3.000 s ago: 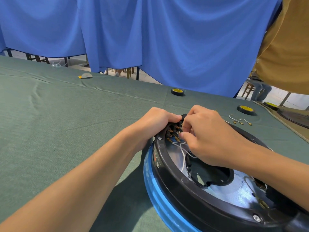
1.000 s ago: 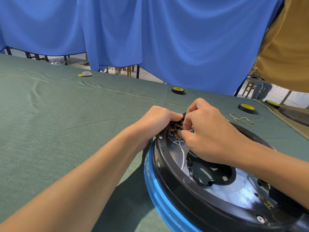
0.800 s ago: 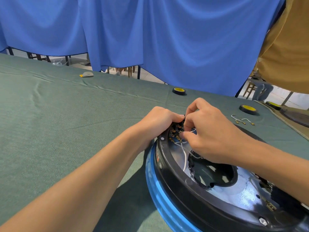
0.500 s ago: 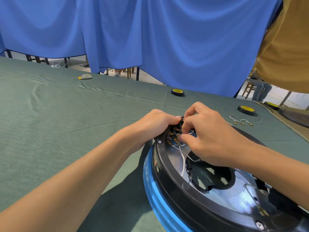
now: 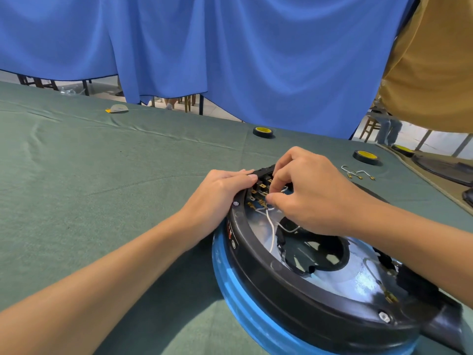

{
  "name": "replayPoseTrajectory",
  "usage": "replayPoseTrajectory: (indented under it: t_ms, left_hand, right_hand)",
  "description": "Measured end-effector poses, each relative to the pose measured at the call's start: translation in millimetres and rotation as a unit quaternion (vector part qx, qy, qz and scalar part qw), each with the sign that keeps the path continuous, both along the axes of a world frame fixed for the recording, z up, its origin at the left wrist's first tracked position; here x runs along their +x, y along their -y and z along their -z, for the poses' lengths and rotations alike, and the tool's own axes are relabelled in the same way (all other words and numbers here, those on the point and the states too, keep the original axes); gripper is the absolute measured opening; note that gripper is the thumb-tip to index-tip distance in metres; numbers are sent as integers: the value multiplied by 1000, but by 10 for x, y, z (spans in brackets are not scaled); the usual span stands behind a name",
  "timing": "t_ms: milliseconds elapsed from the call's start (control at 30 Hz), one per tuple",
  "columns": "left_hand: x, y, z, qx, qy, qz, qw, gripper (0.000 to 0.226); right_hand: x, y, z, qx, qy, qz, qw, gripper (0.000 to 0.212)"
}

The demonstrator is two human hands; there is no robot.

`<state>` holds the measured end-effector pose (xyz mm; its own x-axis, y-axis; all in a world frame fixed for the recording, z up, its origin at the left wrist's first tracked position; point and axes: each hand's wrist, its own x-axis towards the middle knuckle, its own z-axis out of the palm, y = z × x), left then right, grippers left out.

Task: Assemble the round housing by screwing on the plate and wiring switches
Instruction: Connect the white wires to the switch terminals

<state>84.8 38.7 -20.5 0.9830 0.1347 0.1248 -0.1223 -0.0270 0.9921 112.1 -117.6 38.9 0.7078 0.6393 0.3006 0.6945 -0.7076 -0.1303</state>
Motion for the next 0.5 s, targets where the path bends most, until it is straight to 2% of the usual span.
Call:
replayPoseTrajectory:
  t_ms: [200, 367, 500]
  left_hand:
    - [-14, 9, 5, 2, -4, 4, 1000, 62]
    - [-13, -3, 1, 12, -5, 14, 1000, 50]
    - [-7, -4, -1, 12, -6, 16, 1000, 59]
  right_hand:
    - [-38, -49, 37, 7, 10, 1, 1000, 16]
    - [-68, -115, 58, 15, 3, 41, 999, 15]
    - [-84, -141, 41, 8, -12, 63, 998, 14]
